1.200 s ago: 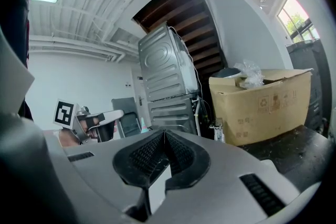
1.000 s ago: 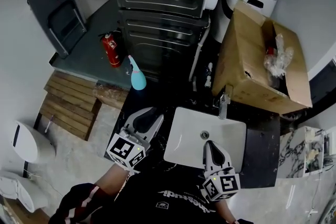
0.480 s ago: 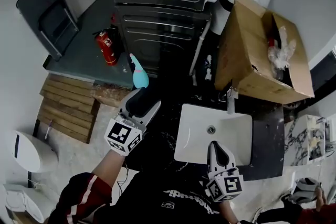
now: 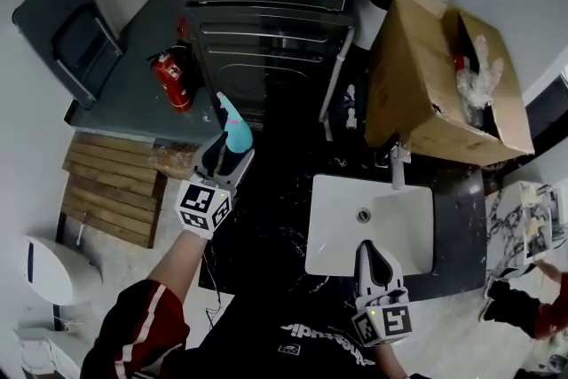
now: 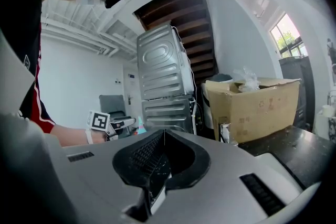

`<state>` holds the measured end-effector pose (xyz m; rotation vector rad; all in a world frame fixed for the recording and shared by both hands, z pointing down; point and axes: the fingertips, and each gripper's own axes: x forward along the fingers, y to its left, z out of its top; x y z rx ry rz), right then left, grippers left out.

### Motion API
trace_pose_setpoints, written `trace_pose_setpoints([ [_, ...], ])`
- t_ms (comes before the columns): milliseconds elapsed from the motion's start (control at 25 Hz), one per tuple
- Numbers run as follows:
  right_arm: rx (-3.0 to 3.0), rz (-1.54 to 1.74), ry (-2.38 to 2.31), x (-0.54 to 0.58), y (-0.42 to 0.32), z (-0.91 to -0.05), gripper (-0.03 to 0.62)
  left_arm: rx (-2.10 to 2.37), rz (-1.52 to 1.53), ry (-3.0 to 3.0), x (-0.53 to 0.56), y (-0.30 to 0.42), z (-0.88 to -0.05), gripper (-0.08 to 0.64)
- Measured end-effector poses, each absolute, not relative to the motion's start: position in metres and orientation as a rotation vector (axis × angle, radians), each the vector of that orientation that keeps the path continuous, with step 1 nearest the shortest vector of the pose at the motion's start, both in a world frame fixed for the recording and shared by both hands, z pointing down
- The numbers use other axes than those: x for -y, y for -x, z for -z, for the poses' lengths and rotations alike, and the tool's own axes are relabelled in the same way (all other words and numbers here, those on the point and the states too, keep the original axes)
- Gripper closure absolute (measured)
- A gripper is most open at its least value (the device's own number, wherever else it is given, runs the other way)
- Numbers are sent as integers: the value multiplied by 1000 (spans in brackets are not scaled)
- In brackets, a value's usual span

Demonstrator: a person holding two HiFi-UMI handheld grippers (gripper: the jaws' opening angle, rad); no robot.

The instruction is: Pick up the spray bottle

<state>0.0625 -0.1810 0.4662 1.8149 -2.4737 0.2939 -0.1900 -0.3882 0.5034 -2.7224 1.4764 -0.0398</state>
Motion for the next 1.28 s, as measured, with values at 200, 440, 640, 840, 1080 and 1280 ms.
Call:
trace_pose_setpoints([
  [200, 2514, -248, -1858, 180, -58, -453, 554, -1536, 146, 2677, 433, 212, -539, 290],
  [440, 2482, -261, -1895, 176, -60, -452, 554, -1639, 198, 2704, 470, 226, -576, 285],
  [640, 2398, -311, -1931, 170, -70, -463, 554, -1661, 176, 2740, 492, 222, -583, 285],
  [840, 2388, -313, -1933, 165, -71, -466, 554, -1626, 220, 2730, 505, 212, -583, 287],
  [1080, 2357, -331, -1959, 158, -77, -468, 554, -1690, 235, 2707, 515, 214, -584, 337],
  [1280, 2357, -345, -1962, 156, -77, -470, 554, -1699, 241, 2694, 516, 215, -585, 374],
])
